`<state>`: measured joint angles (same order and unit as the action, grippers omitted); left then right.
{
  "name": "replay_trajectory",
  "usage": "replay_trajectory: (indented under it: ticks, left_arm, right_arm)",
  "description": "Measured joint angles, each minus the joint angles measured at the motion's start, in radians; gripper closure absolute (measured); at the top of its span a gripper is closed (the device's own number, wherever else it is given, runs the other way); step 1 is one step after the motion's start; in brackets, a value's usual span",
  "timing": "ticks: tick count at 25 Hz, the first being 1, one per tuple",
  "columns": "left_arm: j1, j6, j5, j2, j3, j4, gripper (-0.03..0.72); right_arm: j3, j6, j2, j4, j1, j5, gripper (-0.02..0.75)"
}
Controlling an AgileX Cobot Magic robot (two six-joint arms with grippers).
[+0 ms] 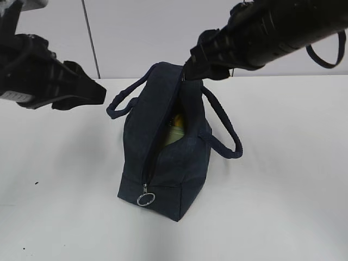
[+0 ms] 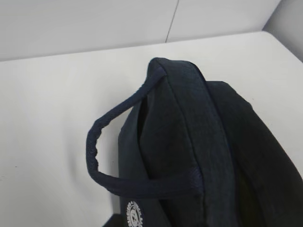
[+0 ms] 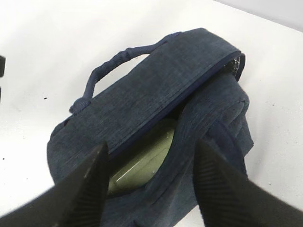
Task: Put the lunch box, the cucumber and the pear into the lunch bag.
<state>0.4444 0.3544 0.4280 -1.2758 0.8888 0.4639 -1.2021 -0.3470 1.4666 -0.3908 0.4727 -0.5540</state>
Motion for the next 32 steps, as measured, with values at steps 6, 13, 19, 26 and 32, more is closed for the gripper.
replay_trajectory:
  ticks: [6, 13, 19, 26, 32]
  left_arm:
    - [0.000, -0.001, -0.162, 0.083, -0.167, 0.016, 0.401]
    - [0.000, -0.001, -0.191, 0.091, -0.192, 0.020, 0.401]
    - [0.000, -0.001, -0.218, 0.091, -0.192, 0.055, 0.420]
    - [0.000, -0.001, -0.196, 0.091, -0.192, 0.068, 0.431]
    - [0.000, -0.001, -0.193, 0.091, -0.192, 0.066, 0.432]
  right_arm:
    - [0.341, -0.159, -0.154, -0.048, 0.088, 0.292, 0.310]
    - [0.535, -0.219, -0.177, -0.054, 0.095, 0.539, 0.358]
    - [0.535, -0.220, -0.167, -0.092, 0.095, 0.591, 0.416]
    - [0.648, -0.220, -0.167, -0.057, 0.141, 0.622, 0.425]
    - [0.744, -0.158, -0.081, 0.162, 0.247, 0.780, 0.426]
